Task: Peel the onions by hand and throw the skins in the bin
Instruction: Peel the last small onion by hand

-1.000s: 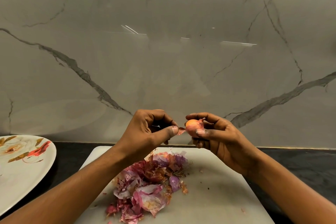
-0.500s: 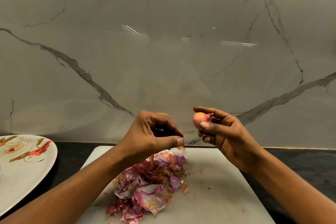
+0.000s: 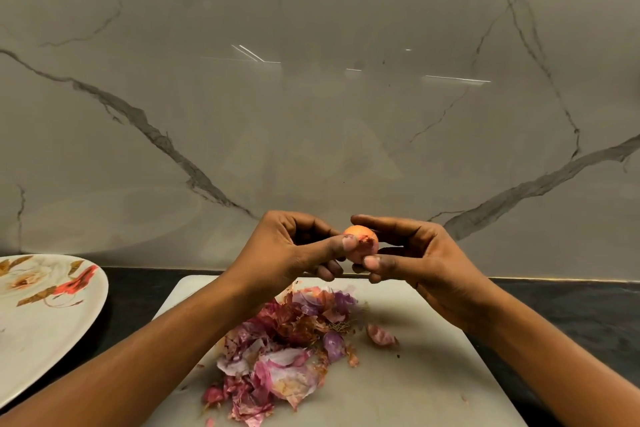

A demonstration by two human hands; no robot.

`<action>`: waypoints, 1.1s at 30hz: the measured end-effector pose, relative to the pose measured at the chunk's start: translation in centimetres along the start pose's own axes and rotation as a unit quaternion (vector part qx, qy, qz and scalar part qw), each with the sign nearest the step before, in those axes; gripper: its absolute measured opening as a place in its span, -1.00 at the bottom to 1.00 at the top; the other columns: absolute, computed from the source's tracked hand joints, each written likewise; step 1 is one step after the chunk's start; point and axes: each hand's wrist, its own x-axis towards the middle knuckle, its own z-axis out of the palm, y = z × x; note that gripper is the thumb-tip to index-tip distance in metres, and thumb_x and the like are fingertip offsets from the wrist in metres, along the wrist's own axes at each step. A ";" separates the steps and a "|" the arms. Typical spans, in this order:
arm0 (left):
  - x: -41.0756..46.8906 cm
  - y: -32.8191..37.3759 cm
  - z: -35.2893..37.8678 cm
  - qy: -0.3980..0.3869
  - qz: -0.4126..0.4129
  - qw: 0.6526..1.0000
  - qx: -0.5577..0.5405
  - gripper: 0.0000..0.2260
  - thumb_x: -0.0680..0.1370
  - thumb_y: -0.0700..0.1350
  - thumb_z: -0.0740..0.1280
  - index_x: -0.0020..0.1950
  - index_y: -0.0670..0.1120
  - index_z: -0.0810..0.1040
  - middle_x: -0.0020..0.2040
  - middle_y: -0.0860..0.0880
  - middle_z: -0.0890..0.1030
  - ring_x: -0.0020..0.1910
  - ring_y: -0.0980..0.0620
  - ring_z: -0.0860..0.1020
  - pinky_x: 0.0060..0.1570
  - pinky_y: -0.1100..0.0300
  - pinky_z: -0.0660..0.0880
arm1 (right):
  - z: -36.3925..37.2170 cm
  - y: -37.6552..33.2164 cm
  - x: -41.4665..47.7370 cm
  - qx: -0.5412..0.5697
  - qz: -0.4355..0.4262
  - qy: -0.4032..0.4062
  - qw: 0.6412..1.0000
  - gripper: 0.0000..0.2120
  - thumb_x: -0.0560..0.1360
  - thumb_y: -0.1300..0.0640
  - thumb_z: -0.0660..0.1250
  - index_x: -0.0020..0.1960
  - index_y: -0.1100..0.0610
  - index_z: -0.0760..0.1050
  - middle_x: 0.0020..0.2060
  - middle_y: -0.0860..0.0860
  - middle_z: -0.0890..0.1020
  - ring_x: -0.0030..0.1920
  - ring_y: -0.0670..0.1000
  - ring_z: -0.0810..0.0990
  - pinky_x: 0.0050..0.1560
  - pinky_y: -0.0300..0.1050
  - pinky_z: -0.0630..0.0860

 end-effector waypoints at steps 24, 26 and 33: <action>0.4 0.0 -1.1 -0.027 -0.030 0.999 -0.031 -0.79 0.54 -0.12 0.47 -0.11 -0.28 0.73 -0.23 -0.22 0.67 -0.30 -0.10 0.60 -0.29 0.17 0.57 | -0.1 -0.4 0.1 0.028 0.003 0.008 1.000 -0.55 0.39 0.31 0.55 0.24 0.01 0.69 0.18 0.13 0.72 0.07 0.25 0.75 0.06 -0.08 0.68; 0.3 -0.2 -1.0 -0.046 -0.033 0.998 -0.003 -0.83 0.55 -0.18 0.49 -0.11 -0.30 0.72 -0.23 -0.26 0.67 -0.31 -0.07 0.58 -0.29 0.15 0.54 | 0.0 -0.3 0.1 0.019 0.004 0.012 1.000 -0.55 0.40 0.30 0.59 0.26 0.08 0.66 0.18 0.14 0.71 0.06 0.25 0.75 0.03 -0.09 0.68; 0.2 -0.1 -0.6 -0.074 -0.051 0.996 -0.008 -0.75 0.44 -0.14 0.57 0.00 -0.28 0.73 -0.09 -0.34 0.70 -0.19 -0.18 0.67 -0.19 0.06 0.64 | 0.4 -0.3 0.1 -0.056 0.022 0.028 0.998 -0.49 0.34 0.19 0.60 0.25 0.07 0.55 0.09 0.09 0.73 -0.06 0.08 0.71 -0.18 -0.16 0.58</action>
